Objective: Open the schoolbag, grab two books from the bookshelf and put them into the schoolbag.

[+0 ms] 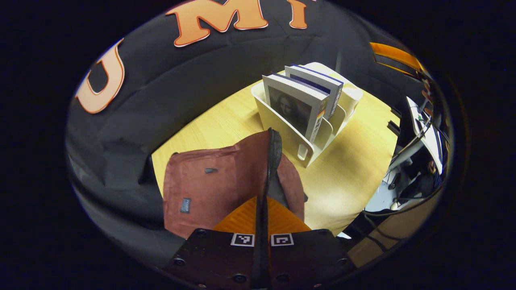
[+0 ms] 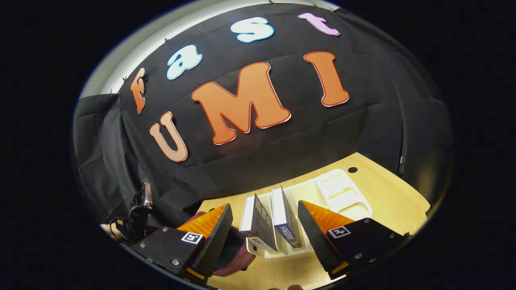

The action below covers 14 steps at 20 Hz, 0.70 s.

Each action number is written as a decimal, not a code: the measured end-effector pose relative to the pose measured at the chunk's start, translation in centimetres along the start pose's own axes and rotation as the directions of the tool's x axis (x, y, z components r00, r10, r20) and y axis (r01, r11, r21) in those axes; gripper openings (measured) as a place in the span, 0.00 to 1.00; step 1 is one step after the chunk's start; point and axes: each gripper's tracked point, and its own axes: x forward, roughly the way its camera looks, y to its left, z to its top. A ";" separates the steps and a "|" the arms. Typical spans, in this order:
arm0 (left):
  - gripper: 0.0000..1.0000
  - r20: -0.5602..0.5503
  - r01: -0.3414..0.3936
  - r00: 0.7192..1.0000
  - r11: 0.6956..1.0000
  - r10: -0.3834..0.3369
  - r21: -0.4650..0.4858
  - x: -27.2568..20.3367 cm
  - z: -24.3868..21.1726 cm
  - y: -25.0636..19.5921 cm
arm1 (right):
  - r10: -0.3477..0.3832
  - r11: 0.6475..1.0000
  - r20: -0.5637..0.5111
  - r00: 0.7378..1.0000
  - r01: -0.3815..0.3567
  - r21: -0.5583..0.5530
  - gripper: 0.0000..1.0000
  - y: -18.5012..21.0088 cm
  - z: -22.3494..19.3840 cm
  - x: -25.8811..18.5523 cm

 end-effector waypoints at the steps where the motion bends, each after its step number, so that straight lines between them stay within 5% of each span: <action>1: 0.01 0.012 -0.003 1.000 1.000 0.003 0.024 -0.5 0.3 1.1 | -0.004 1.000 -0.005 1.000 0.004 0.002 0.96 0.7 -0.1 0.2; 9: 0.00 0.081 0.042 0.996 0.999 -0.043 0.011 -1.4 1.1 5.3 | -0.043 0.996 -0.148 0.988 0.031 -0.080 0.96 4.4 -0.6 3.3; 11: 0.01 0.090 0.054 0.995 0.998 -0.052 -0.012 -1.3 0.9 5.9 | -0.056 0.988 -0.218 0.974 0.023 -0.151 0.96 5.5 -0.5 4.8; 14: 0.01 0.099 0.058 0.994 0.998 -0.055 -0.031 -0.7 0.6 6.8 | 0.037 0.992 -0.369 0.929 -0.078 -0.098 0.96 9.0 -1.1 7.1</action>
